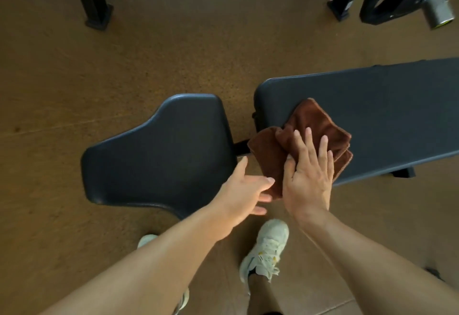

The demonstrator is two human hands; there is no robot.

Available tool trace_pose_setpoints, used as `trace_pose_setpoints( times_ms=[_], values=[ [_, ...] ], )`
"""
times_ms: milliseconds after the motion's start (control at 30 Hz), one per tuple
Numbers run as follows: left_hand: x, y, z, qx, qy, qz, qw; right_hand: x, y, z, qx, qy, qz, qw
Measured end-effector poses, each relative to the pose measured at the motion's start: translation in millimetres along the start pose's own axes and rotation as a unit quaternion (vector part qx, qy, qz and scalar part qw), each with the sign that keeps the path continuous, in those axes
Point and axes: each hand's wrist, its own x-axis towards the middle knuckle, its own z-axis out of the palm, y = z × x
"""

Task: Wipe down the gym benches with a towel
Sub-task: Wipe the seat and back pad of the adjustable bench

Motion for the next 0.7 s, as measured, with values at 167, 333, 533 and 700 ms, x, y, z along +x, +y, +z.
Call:
trace_pose_setpoints(
  times_ms=[167,333,533,700],
  values=[
    [0,-13,-20,0.06,0.103,0.049,0.992,8,-47,18,0.062,0.05,-0.009,0.997],
    [-33,-11,-68,0.22,0.232,0.216,0.922,-3,-110,27,0.177,-0.037,0.023,0.983],
    [-61,7,-162,0.42,0.389,0.327,0.752,-83,-153,43,0.114,-0.13,-0.076,0.982],
    [-41,-3,-211,0.466,0.408,0.174,0.765,-87,-162,59,0.09,-0.166,-0.117,0.975]
  ],
)
